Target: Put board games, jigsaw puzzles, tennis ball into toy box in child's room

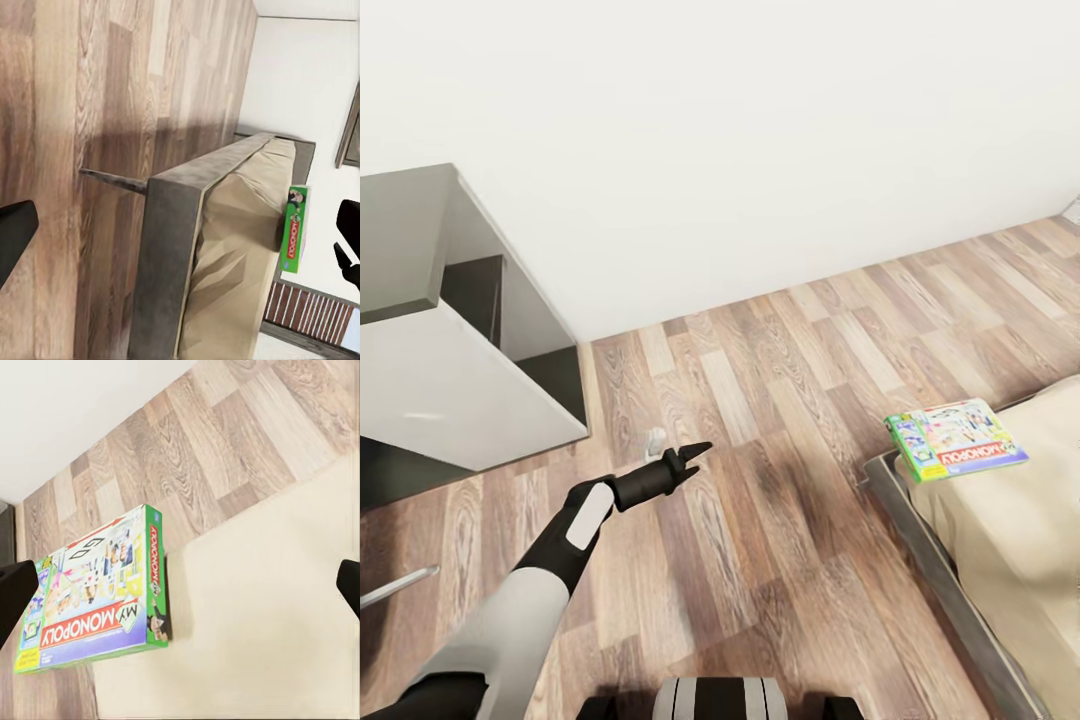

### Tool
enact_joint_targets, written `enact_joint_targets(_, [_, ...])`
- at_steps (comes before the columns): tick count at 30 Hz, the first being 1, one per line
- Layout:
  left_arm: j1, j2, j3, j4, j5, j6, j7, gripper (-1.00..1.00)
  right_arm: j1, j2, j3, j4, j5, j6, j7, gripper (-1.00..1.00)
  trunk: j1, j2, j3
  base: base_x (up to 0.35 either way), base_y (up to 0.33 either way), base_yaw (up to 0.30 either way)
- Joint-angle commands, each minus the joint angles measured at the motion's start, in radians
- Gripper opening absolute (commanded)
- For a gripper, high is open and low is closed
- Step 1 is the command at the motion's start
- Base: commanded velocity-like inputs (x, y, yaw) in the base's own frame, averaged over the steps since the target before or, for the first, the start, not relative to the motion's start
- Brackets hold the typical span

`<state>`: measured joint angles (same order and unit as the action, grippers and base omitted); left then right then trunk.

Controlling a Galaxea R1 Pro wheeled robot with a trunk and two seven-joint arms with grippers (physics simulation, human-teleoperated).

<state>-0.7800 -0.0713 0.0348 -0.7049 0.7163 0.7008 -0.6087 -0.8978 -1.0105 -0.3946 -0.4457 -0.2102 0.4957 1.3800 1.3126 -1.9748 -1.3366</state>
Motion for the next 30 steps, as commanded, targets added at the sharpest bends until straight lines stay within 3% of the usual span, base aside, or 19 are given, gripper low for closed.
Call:
enact_joint_targets(1, [0.0,-0.003,0.003,0.0,0.002,0.004,-0.004,1.0,-0.001,-0.002,-0.001,0.001,-0.002,0.011,0.003,1.0,0.0,0.0,-0.001,0.0,0.0,-0.14])
enact_joint_targets(16, [0.002,-0.024,-0.021,0.001,0.003,-0.016,-0.085,1.0,0.0,-0.017,-0.001,0.001,-0.002,0.016,0.005,1.0,0.0,0.0,-0.001,0.0,0.0,-0.218])
enact_joint_targets(30, [0.004,-0.029,-0.018,0.03,0.005,-0.023,-0.122,1.0,0.001,-0.034,-0.001,0.0,-0.004,0.014,0.007,1.0,0.0,0.0,-0.001,0.0,0.0,-0.276])
